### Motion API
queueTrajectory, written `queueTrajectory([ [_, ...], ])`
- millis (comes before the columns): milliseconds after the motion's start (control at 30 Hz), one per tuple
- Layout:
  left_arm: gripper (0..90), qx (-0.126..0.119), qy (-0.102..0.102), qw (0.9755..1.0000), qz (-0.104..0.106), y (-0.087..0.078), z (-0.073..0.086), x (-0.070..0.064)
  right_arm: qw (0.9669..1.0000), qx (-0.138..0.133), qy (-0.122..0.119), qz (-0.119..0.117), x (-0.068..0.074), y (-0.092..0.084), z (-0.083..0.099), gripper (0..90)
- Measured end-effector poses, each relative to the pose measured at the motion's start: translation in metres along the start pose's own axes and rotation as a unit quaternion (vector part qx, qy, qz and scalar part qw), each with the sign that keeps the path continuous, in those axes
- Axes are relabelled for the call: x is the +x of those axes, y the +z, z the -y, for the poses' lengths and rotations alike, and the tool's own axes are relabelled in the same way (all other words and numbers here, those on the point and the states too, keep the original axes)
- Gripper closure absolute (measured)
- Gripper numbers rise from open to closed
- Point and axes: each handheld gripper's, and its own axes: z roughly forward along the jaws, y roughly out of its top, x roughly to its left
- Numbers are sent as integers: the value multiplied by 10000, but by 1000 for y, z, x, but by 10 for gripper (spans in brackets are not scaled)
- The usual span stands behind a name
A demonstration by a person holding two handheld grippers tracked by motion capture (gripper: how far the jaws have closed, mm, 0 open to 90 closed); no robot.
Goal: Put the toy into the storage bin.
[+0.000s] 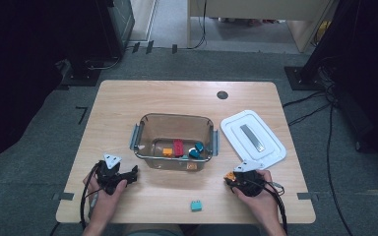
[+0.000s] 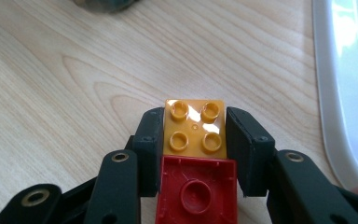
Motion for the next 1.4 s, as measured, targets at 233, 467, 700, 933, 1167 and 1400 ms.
queueTrajectory([
  [233, 108, -1, 1, 10000, -1, 0, 0, 0, 9998, 170, -76, 30, 2, 2, -6, 566],
  [467, 108, -1, -1, 10000, 0, 0, 0, 0, 9996, 240, -124, 31, 4, 5, -11, 558],
  [700, 108, -1, 1, 10000, 0, 0, 0, 0, 9995, 289, -98, 79, 4, 5, -15, 603],
  [933, 108, -1, 1, 10000, 0, 0, 0, 0, 10000, 12, 60, -10, -3, -5, -23, 603],
  [1167, 108, 0, 1, 10000, 0, 0, 0, 0, 9995, -102, 270, -87, -15, -10, -30, 603],
  [1400, 108, 0, 2, 10000, 0, 0, 0, 0, 9992, 231, 312, -124, -19, 4, -20, 603],
])
